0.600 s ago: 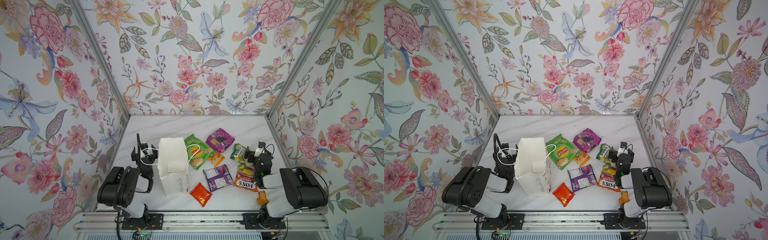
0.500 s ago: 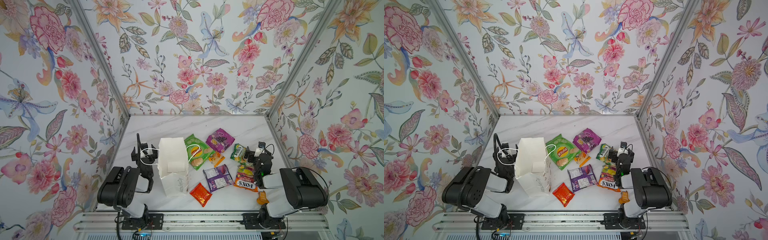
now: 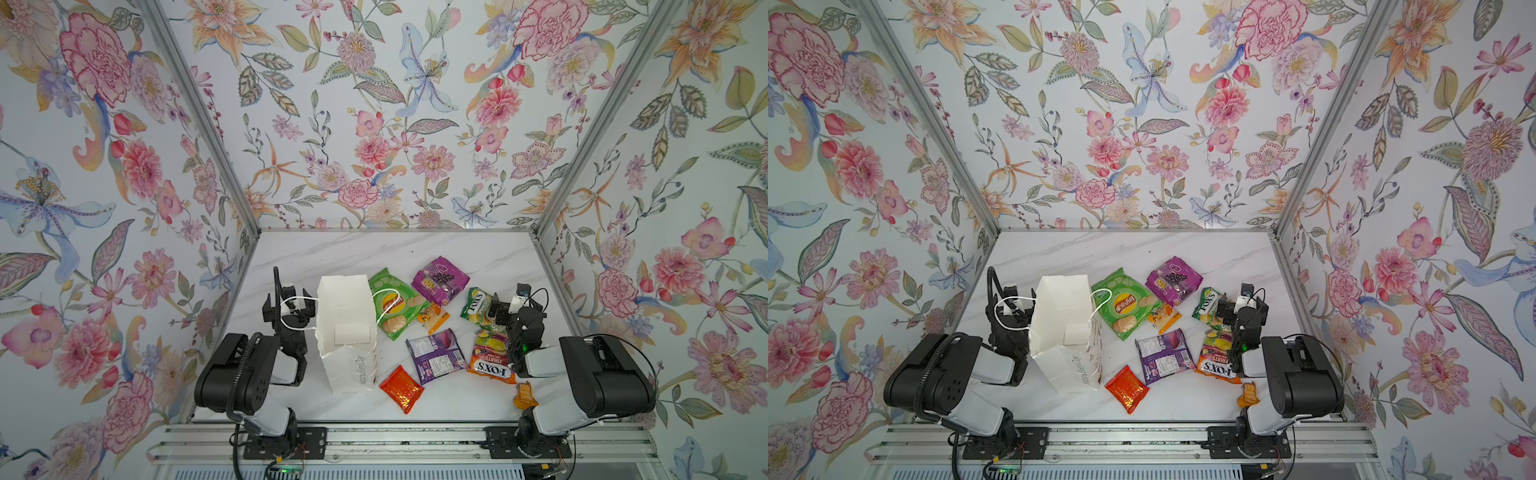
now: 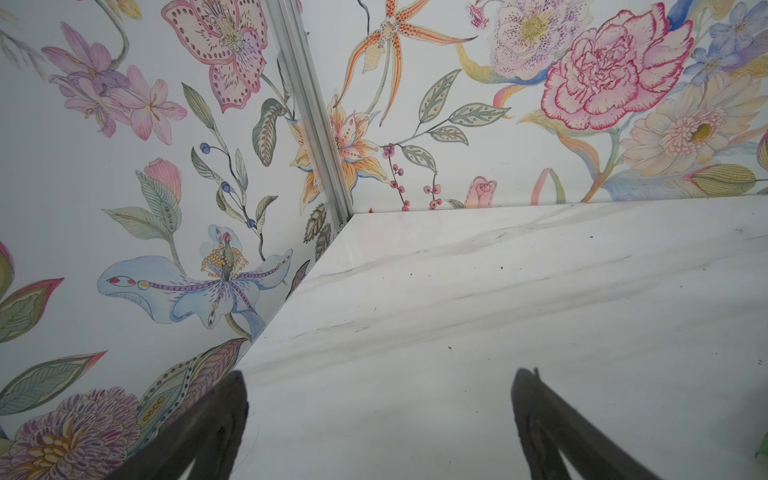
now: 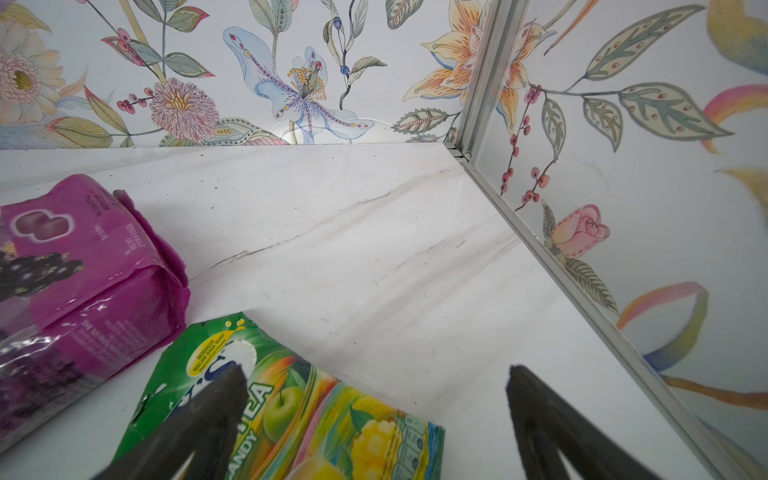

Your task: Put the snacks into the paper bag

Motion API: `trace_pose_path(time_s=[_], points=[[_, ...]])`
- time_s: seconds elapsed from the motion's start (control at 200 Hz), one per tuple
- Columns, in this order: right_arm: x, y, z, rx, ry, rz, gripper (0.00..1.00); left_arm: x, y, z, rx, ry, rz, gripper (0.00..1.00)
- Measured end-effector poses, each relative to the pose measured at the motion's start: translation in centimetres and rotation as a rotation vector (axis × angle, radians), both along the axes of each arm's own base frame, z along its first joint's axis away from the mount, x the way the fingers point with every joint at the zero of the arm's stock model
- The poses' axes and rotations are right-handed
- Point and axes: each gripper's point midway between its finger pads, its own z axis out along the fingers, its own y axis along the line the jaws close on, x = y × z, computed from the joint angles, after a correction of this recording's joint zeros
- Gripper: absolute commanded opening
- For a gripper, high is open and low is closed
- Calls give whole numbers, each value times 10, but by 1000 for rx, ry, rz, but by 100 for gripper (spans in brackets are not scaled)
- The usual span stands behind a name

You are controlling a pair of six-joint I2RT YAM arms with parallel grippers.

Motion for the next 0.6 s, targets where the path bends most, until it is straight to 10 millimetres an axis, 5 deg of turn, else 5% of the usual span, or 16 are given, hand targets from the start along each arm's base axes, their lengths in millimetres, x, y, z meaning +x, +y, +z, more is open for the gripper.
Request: trace_pose_path(time_s=[0.6], points=[[0, 1, 0, 3, 0, 9, 99, 0, 0, 0, 0, -1, 0, 99]])
